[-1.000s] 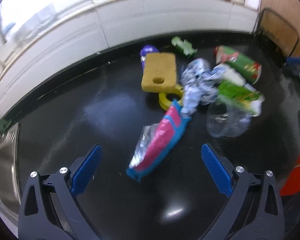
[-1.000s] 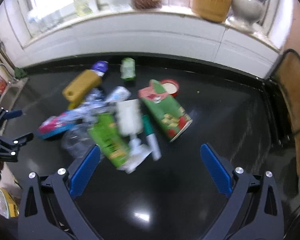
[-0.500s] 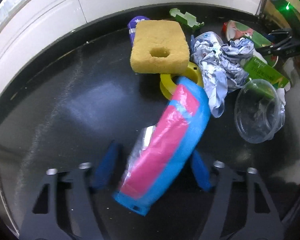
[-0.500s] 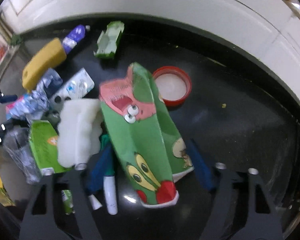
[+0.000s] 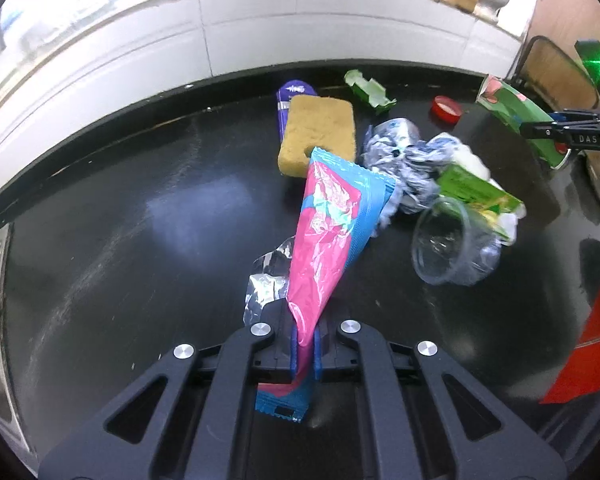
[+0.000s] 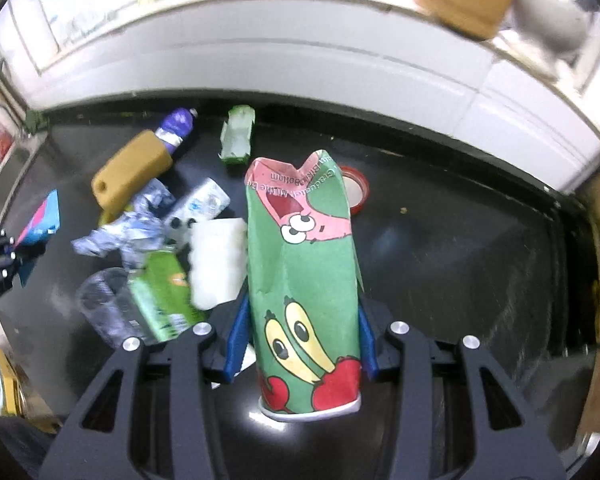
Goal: Collect trash
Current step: 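Grasp the pink-blue wrapper with left tool while right tool grasps the green cartoon cup, then carry both items over the floor bin and open both tools to drop them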
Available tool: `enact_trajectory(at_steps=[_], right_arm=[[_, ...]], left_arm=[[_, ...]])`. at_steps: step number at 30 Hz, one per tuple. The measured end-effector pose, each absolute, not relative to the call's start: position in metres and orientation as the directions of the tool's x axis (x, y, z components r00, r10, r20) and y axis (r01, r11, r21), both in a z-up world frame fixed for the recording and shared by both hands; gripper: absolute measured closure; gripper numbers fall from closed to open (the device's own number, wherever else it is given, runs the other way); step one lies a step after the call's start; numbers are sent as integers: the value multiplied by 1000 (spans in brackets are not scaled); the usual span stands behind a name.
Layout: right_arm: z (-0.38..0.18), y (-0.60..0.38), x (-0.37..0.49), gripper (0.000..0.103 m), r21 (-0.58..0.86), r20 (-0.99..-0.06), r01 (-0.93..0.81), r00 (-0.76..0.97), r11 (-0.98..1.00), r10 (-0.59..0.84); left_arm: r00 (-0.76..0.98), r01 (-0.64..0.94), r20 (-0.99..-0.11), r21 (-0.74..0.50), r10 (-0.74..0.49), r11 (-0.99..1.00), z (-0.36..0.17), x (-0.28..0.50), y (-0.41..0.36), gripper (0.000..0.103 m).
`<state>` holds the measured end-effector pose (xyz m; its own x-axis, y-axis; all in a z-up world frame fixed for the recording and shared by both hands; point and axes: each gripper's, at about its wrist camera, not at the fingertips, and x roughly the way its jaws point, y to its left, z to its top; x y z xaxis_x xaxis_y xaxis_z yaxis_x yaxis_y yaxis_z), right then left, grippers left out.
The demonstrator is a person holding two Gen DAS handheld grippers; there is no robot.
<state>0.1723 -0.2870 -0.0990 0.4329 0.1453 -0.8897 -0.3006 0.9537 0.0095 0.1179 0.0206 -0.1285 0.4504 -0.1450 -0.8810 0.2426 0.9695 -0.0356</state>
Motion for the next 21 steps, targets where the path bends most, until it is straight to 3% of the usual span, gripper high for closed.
enact_trajectory(at_steps=[7, 13, 21], right_arm=[[-66, -256, 134, 59, 34, -857, -292, 483, 956, 178], [-39, -134, 96, 58, 59, -819, -502, 470, 863, 329], [-46, 100, -1, 58, 208, -803, -820, 169, 534, 572]], left_arm=[[516, 138, -848, -56, -120, 989, -90, 69, 55, 99], [586, -82, -810, -61, -1, 995, -63, -1, 125, 99], [504, -455, -828, -11, 248, 890, -75, -162, 234, 99]])
